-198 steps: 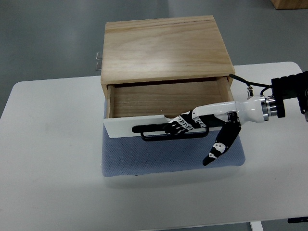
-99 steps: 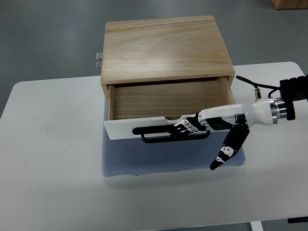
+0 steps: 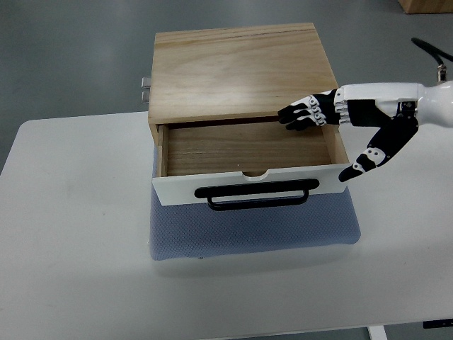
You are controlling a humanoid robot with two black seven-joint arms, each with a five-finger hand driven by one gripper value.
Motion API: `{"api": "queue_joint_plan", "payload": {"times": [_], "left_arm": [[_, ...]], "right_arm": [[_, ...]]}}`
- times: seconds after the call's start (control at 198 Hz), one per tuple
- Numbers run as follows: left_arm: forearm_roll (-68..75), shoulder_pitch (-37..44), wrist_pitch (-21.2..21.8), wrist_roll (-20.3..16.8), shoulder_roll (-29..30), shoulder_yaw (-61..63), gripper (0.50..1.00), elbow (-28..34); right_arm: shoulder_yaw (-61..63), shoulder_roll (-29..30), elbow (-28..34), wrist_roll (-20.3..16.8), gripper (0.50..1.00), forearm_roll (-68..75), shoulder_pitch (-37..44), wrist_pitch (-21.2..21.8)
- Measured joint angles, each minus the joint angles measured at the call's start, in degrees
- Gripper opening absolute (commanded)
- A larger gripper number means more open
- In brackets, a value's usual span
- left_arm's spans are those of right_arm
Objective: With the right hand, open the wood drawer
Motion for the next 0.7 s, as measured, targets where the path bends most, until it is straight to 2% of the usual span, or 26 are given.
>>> {"api": "queue_joint_plan", "payload": {"times": [0.116, 0.238, 0.41, 0.551, 0.617, 0.698], "left_arm": [[0.0, 0.0, 0.0, 0.0, 0.0, 0.0, 1.000, 0.0], [0.0, 0.0, 0.0, 0.0, 0.0, 0.0, 1.000, 0.0], [0.0, 0.0, 0.0, 0.0, 0.0, 0.0, 1.000, 0.0], [0.0, 0.0, 0.0, 0.0, 0.0, 0.0, 1.000, 0.0], [0.0, 0.0, 0.0, 0.0, 0.0, 0.0, 1.000, 0.0], [0.0, 0.0, 0.0, 0.0, 0.0, 0.0, 1.000, 0.0]], "right_arm": [[1.6, -0.5, -5.7, 0.0, 0.944, 4.1, 0.1, 0.0], [2.3, 2.3, -15.1, 0.1, 0.944, 11.0, 0.0, 0.0], [2.5, 8.8, -31.5, 0.0, 0.942, 23.0, -1.4, 0.0], [2.5, 14.5, -42.4, -0.7, 0.942, 33.9, -4.2, 0.0], [2.6, 19.0, -48.3, -1.6, 0.942, 39.6, -5.7, -0.2], [2.6, 24.7, -54.7, -3.4, 0.942, 46.7, -7.5, -2.5]]}}
